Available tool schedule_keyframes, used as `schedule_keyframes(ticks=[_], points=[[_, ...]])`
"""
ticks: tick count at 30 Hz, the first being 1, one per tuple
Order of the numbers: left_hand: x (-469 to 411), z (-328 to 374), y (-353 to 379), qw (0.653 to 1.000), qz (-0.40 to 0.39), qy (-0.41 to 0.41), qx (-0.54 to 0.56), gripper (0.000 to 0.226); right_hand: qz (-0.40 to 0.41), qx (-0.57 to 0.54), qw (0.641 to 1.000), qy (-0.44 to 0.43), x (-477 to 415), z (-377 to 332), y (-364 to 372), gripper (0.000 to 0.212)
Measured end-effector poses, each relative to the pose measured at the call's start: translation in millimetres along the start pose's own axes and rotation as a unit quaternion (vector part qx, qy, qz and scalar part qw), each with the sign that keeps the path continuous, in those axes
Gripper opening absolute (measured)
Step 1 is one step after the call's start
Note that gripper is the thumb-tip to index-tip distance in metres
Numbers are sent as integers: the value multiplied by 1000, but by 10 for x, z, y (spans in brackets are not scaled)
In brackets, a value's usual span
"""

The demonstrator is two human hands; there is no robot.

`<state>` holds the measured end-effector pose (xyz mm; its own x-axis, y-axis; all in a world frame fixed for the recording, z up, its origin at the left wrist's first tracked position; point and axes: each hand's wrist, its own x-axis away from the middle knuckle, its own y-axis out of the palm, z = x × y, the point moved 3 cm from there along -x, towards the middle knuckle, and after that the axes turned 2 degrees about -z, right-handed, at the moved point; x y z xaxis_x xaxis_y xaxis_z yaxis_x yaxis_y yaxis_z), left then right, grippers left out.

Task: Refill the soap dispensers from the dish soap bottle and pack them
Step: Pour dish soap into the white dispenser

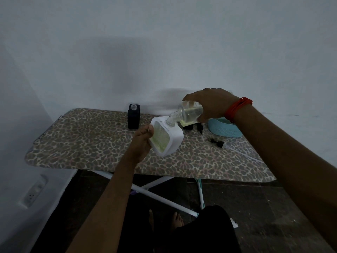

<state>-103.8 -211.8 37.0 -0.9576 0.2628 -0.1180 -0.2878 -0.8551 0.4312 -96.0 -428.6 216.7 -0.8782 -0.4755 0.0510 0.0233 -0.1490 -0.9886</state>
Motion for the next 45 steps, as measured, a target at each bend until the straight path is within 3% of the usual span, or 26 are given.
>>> schedule_keyframes(ticks=[11,24,45], points=[[13,16,35,1000,1,6,6,43,0,2,1000,2,6,-3,10,78],[13,-7,-7,1000,1,-1,-2,30,0,3,1000,3,8,-35,13,78],[-1,12,-25,1000,3,-1,1,30,-3,15,1000,7,20,-87,-27,78]])
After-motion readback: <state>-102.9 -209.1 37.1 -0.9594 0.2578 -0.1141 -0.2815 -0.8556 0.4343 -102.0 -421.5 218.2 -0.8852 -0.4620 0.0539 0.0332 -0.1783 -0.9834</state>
